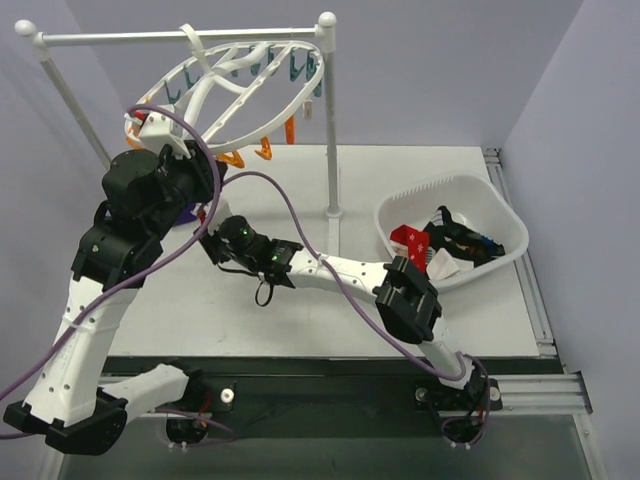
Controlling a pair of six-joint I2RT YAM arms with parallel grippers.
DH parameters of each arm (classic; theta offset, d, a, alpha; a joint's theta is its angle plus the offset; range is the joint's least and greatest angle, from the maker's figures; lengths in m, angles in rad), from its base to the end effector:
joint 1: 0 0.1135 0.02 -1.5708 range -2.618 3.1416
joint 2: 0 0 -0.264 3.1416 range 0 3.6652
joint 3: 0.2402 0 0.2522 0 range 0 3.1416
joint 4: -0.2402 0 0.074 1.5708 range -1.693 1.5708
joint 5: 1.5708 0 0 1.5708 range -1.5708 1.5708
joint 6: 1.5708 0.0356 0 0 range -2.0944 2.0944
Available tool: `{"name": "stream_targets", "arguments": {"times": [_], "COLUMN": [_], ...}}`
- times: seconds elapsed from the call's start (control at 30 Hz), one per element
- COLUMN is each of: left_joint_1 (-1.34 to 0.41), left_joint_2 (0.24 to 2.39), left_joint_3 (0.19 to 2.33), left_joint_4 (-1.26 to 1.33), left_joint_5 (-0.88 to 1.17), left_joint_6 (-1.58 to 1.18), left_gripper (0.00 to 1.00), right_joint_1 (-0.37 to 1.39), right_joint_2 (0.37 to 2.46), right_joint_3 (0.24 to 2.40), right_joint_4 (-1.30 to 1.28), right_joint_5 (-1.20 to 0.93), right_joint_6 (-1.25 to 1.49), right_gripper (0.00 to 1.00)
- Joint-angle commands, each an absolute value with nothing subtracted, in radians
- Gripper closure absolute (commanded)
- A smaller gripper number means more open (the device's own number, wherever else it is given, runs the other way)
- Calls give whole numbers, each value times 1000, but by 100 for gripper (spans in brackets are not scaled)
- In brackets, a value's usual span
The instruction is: Remove the socks clipped to the hanger
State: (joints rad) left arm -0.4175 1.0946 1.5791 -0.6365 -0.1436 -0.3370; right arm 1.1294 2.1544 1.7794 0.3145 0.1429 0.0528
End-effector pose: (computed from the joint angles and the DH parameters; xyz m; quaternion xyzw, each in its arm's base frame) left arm 0.1810 -0.0747 0.4988 -0.0162 0.7581 -0.1887 0.6241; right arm 0.2286 0.4720 0.2933 -0.3303 0.6487 0.3378 0.5966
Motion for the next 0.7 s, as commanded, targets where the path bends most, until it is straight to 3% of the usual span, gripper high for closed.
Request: {"name": "stream_targets", "arguments": {"times": [0.0, 0.03, 0.07, 0.13, 0.17, 0.2, 0.27, 0.43, 0.67], "left_joint_1": [-422, -422, -422, -422, -422, -422, -422, -420, -420], "left_joint_2": [1075, 1074, 1072, 1066, 1063, 1060, 1063, 1014, 930], "left_joint_3": [1617, 1615, 1614, 1611, 1611, 1612, 1638, 1634, 1612], "left_joint_4": [-607, -610, -615, -627, -632, -647, -679, -749, -808], "left_joint_5": [-95, -98, -98, -101, -106, -110, -144, -205, -351], "left_joint_6": [-348, -345, -342, -318, -293, -281, -258, -242, -218], "left_gripper": [100, 100, 100, 83, 67, 45, 35, 28, 44], "right_joint_1": [1132, 1137, 1141, 1160, 1166, 1172, 1180, 1181, 1181], "right_joint_2": [2192, 2188, 2178, 2134, 2111, 2085, 2017, 1931, 1894], "right_joint_3": [1874, 1878, 1875, 1841, 1815, 1743, 1685, 1640, 1612], "right_joint_4": [258, 253, 241, 230, 239, 254, 297, 261, 258], "right_joint_5": [158, 156, 160, 166, 166, 169, 163, 132, 120], "right_joint_6": [63, 69, 83, 106, 130, 144, 169, 172, 181], "right_gripper": [72, 82, 100, 100, 100, 100, 100, 100, 100]}}
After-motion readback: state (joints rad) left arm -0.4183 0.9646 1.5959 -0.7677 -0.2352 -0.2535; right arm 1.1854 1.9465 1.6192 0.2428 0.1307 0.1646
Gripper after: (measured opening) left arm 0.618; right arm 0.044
